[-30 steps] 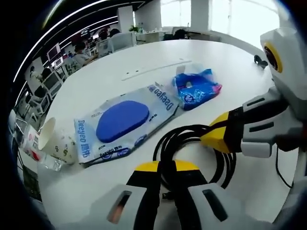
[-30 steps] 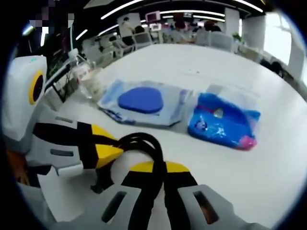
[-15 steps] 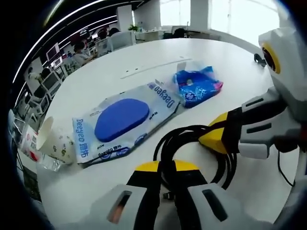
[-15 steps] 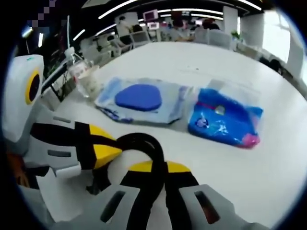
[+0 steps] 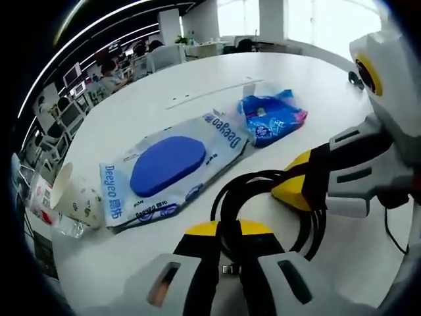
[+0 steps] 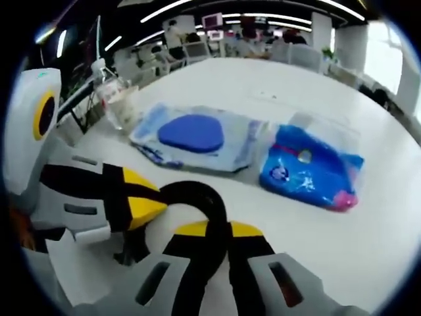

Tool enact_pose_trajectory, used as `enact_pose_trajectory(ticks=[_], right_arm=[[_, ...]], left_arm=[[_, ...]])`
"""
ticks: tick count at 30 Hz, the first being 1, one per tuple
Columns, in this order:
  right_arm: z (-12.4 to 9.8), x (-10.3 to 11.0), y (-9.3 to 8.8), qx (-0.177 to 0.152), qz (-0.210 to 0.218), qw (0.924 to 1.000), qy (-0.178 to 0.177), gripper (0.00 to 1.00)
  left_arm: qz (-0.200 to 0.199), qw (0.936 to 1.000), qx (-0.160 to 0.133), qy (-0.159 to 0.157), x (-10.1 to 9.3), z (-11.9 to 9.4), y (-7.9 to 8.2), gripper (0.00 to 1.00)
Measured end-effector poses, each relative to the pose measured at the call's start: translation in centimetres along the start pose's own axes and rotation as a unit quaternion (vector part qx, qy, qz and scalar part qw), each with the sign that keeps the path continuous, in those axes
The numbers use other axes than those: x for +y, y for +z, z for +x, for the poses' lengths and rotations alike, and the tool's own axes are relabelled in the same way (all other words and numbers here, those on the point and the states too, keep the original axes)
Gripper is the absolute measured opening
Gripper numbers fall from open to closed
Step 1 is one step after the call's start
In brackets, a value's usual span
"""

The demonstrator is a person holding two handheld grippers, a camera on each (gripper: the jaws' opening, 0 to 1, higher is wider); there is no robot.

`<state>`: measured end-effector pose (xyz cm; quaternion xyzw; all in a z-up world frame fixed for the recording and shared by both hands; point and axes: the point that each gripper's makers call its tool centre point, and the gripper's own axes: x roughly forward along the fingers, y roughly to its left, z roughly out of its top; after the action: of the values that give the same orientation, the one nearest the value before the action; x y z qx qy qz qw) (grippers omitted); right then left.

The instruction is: Arrange the tabletop items into an orderly group along one side of the table until the central work area is clear of visible clutter.

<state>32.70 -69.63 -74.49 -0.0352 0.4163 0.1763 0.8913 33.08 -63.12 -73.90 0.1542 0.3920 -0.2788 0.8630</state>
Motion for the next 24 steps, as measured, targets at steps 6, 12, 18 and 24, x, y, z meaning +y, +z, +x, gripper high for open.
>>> enact_pose_trajectory(ticks=[6, 12, 18, 24], right_arm=[[0.0, 0.1, -0.1, 0.001, -0.022, 0.9998, 0.000, 0.09], [0.0, 0.5, -0.1, -0.001, -0.023, 0.9997, 0.008, 0.17], [-0.9, 0.3, 0.1, -0.022, -0.005, 0.9997, 0.003, 0.21], [-1.4, 0.5, 0.0, -0.034, 0.008, 0.9994, 0.004, 0.28]], left_arm=[[0.006, 1.0000, 0.005, 0.000, -0.1, 0.1, -0.2, 0.10], [0.009, 0.9999, 0.007, -0.001, -0.1, -0.2, -0.2, 0.10], [0.003, 1.0000, -0.003, 0.001, 0.5, -0.8, 0.1, 0.12], [-0.004, 0.9999, -0.010, 0.005, 0.5, -1.3, 0.4, 0.14]])
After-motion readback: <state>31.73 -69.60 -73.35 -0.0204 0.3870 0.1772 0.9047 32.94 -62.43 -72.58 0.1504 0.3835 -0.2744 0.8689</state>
